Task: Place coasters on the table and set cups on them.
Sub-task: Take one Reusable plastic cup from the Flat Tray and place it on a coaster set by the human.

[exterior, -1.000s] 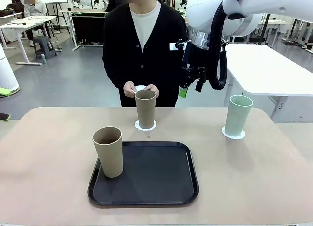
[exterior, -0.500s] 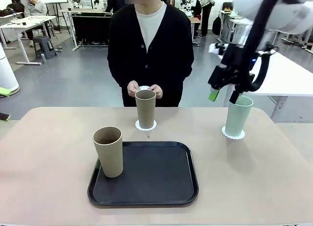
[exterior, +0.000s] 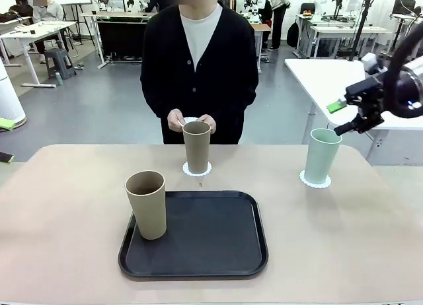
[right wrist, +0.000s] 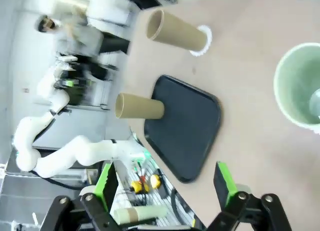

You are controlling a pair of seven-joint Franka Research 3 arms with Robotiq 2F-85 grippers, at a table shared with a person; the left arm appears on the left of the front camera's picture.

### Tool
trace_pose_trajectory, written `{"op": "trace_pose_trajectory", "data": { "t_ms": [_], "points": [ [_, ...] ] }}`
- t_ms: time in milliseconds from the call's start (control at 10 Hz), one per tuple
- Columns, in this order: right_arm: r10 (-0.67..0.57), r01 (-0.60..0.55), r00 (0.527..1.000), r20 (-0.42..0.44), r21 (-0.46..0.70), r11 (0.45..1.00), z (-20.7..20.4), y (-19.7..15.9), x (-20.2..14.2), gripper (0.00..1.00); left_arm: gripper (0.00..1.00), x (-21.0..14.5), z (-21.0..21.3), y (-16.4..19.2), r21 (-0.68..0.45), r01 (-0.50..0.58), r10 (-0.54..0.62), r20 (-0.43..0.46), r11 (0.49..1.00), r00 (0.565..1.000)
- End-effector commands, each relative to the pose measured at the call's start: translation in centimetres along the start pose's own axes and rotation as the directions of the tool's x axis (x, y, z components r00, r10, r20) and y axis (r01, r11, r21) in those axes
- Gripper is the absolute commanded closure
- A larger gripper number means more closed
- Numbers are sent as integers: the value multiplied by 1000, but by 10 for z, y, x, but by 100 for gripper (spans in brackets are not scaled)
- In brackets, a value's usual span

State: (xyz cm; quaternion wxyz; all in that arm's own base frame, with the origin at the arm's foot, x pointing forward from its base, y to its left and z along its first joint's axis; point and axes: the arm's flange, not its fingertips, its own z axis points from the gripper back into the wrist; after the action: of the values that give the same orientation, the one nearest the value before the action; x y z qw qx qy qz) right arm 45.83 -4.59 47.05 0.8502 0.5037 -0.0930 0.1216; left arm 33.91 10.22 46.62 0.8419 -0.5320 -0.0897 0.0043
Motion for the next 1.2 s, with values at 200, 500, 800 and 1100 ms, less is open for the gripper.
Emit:
{"op": "trace_pose_trajectory", "data": {
  "t_ms": [200,500,800,1100],
  "points": [
    [-17,-1,997,75,231,973,23,-60,-70,0,0,-1,1,-1,-12,7,-7,3,1000,1000],
    [-46,11,989,143,237,971,35,-69,-115,0,0,-1,1,-1,-12,7,-7,3,1000,1000],
    [-54,9,984,170,257,966,43,-73,-131,0,0,-1,1,-1,-12,7,-7,3,1000,1000],
    [-74,38,987,143,237,971,42,-78,-120,0,0,-1,1,-1,-12,7,-7,3,1000,1000]
  ]
}}
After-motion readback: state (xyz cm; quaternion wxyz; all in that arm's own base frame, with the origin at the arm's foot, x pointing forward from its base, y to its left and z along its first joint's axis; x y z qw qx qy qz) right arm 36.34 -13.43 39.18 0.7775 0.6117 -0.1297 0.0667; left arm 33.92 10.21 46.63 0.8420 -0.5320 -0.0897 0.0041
